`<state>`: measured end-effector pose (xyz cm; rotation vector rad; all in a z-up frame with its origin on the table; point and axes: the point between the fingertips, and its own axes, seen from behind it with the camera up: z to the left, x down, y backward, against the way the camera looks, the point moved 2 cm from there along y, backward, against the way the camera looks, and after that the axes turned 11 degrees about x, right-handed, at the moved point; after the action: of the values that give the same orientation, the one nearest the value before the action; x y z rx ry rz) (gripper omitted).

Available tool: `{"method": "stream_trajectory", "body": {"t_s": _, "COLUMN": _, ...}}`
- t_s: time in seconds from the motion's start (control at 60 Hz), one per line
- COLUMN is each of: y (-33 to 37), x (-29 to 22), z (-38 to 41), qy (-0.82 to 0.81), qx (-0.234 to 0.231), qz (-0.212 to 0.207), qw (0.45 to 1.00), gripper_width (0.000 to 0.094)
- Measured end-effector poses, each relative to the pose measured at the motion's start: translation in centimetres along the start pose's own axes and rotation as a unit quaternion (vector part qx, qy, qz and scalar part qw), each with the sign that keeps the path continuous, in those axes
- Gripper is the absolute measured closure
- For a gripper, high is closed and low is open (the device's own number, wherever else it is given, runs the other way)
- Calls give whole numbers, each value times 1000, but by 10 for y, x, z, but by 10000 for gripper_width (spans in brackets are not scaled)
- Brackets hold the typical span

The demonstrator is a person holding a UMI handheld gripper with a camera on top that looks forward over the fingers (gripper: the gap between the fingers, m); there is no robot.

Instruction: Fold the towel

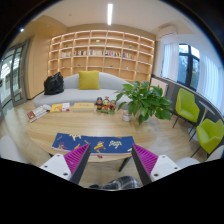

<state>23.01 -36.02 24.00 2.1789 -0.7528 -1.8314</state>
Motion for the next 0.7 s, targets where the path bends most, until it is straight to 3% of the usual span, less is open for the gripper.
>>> {"method": "stream_trajectory", "body": {"t_s": 0.283, "y": -13, "x": 38, "z": 27, "qy": 20, "qx": -3, "qz": 28, "qw": 999, "gripper_width": 83}}
{"method": "stream_trajectory", "body": {"t_s": 0.483, "y": -23, "x": 93, "z": 117, "qy": 22, "qx": -64, "qz": 77, "qw": 995, "gripper_width": 85}}
{"method": "stream_trajectory", "body": {"t_s": 0.7, "y": -55, "x": 96, "z": 245, "qy": 20, "qx": -128, "qz": 76, "qw": 989, "gripper_width": 74}}
